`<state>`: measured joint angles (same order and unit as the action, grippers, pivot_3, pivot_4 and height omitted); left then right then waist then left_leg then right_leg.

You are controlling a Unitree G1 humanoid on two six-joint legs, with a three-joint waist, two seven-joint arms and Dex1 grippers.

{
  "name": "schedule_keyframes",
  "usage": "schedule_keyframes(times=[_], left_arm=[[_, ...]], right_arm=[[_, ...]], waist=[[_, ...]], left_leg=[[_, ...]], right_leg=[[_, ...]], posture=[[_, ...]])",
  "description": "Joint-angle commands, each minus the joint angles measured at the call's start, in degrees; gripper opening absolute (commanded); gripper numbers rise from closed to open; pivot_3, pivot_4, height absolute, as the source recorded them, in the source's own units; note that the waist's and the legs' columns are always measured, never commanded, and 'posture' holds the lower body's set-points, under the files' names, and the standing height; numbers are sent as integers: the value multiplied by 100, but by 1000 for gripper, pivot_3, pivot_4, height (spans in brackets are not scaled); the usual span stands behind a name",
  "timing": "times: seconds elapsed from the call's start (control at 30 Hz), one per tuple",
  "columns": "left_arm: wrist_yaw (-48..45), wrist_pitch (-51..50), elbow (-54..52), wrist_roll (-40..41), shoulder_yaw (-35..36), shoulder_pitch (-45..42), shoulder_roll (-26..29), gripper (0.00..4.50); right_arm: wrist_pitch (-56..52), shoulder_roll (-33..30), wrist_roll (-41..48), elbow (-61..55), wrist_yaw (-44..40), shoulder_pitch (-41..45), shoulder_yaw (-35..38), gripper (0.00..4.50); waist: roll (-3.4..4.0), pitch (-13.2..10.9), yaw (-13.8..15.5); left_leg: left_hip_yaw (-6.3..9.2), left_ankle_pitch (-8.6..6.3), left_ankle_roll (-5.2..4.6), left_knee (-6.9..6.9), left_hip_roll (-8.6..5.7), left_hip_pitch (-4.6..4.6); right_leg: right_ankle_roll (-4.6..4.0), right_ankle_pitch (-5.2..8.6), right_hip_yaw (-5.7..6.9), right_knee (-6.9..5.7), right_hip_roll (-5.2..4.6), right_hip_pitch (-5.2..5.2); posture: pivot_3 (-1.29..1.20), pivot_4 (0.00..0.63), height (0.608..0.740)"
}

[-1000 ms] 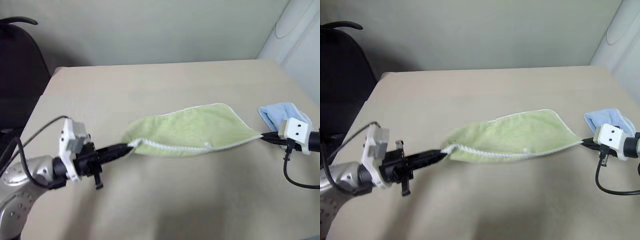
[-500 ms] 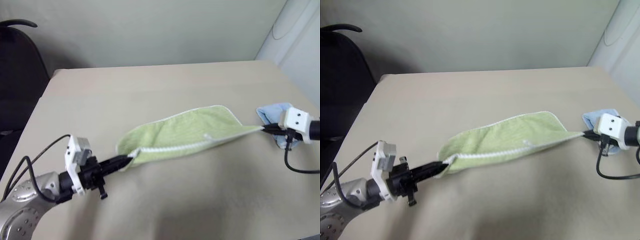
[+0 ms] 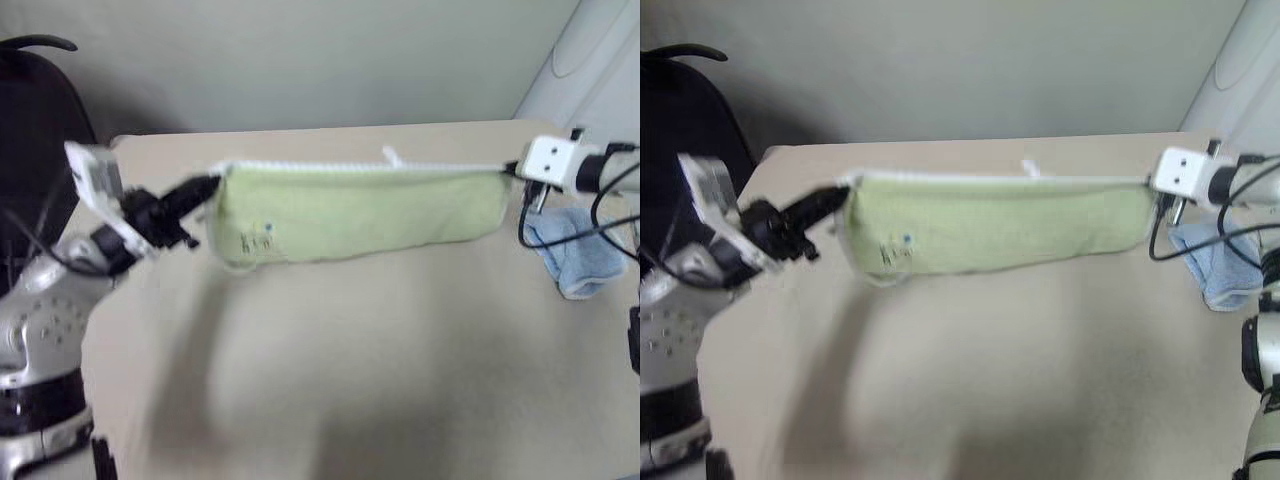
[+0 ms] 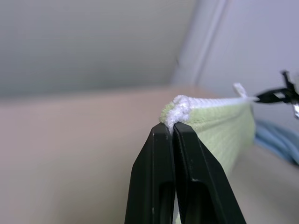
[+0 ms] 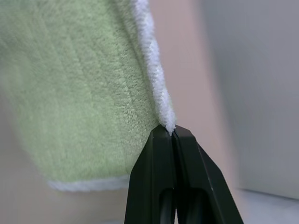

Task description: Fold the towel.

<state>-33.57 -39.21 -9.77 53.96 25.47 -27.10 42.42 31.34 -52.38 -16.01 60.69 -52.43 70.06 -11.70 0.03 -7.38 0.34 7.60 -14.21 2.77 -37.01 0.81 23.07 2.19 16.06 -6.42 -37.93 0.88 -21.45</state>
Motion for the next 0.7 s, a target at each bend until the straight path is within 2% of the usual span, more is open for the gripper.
schedule_keyframes(times=[0.03,0.13,0.27,0.4,0.47,0.53,0.7], left_arm=[[33,383,573,-409,166,-633,316,34],[-125,450,892,-537,172,-1115,560,34],[-524,287,752,-394,278,-1054,793,34],[-1118,-258,-294,117,532,150,1022,34],[-1296,-365,-641,287,643,609,1089,34],[-1599,-535,-1306,484,912,1559,1073,34],[-1744,-738,-2342,632,1272,3365,902,34]], right_arm=[[121,-260,-223,412,503,443,66,0],[250,-411,-152,475,514,708,177,0],[345,-618,231,370,-23,671,403,0],[118,-976,1071,-197,-1509,-125,725,0],[-50,-1079,1347,-546,-1945,-538,812,0],[-473,-1250,1837,-1219,-2544,-1433,984,0],[-1479,-1560,2562,-2672,-3058,-3251,1364,0]], waist=[[0,0,-3],[0,0,-6],[-1,-1,4],[-4,-2,6],[-8,0,9],[-10,1,-8],[-8,0,-7]], left_leg=[[0,4,3,2,0,8],[2,8,3,-1,0,14],[2,14,5,3,-1,45],[3,18,8,4,-1,70],[3,21,12,-2,0,76],[1,26,18,-1,2,76],[-13,26,20,0,5,71]], right_leg=[[-1,-1,0,1,0,-7],[-2,-2,1,0,-3,-11],[-3,-3,1,-1,-5,-43],[-4,-5,3,0,-5,-61],[-5,-5,5,-4,-3,-67],[-5,-5,3,-6,-2,-70],[-8,-7,-1,-14,4,-66]], posture=[[0,150,740],[0,150,740],[0,150,740],[0,150,740],[0,150,740],[0,150,740],[0,150,740]])
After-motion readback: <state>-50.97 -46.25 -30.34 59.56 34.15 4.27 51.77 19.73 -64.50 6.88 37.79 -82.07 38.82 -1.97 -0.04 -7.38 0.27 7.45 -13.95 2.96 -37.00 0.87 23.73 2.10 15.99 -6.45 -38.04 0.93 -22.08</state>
